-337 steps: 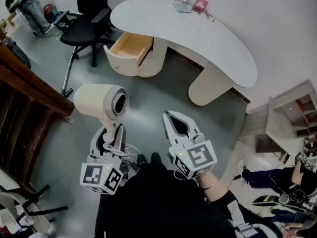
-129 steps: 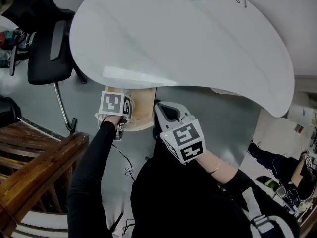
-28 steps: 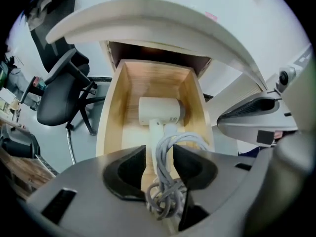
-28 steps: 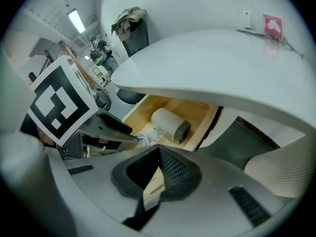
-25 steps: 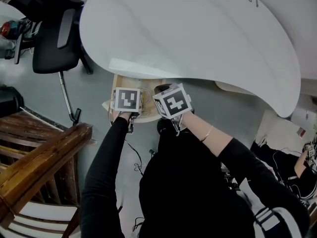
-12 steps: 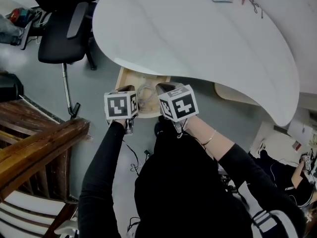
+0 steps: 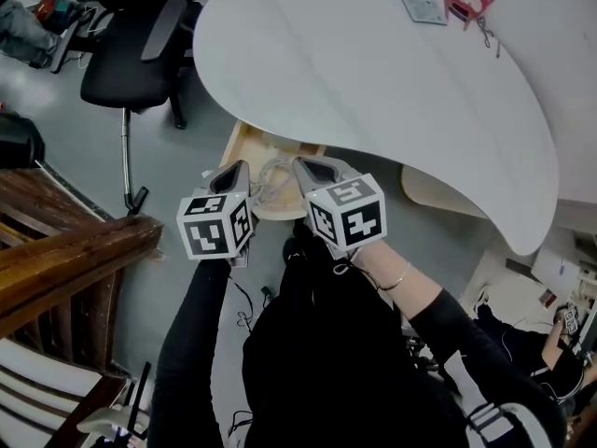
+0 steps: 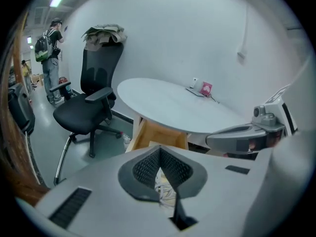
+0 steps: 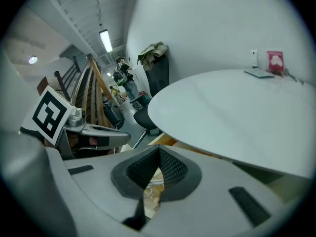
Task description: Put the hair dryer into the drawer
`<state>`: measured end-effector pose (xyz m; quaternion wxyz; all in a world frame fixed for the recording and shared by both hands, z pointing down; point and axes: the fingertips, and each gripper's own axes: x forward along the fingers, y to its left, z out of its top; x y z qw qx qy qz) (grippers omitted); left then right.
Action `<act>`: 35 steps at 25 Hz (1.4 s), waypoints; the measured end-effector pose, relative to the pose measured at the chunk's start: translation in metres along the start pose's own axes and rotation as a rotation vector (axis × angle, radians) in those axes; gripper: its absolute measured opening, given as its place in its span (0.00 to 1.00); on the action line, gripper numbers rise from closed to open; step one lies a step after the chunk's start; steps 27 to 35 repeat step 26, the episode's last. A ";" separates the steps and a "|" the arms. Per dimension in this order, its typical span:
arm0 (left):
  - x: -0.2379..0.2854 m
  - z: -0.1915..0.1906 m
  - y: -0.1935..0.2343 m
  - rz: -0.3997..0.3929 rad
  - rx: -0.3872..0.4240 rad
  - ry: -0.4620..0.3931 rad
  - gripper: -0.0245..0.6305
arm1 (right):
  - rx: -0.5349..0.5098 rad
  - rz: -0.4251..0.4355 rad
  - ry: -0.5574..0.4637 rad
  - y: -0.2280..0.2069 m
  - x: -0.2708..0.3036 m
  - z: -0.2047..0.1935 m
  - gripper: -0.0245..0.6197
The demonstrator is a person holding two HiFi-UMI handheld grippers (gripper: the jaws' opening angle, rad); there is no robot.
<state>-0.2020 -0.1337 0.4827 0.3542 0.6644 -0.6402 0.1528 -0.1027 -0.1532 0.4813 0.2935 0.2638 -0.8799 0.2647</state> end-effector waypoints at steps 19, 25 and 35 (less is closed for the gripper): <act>-0.092 0.036 0.001 0.032 -0.023 -0.282 0.05 | -0.124 0.004 -0.206 0.027 -0.067 0.051 0.04; -0.120 0.047 0.002 0.044 -0.007 -0.375 0.05 | -0.139 -0.004 -0.254 0.034 -0.088 0.057 0.04; -0.125 0.050 0.002 0.046 0.001 -0.393 0.05 | -0.140 -0.004 -0.261 0.035 -0.092 0.058 0.04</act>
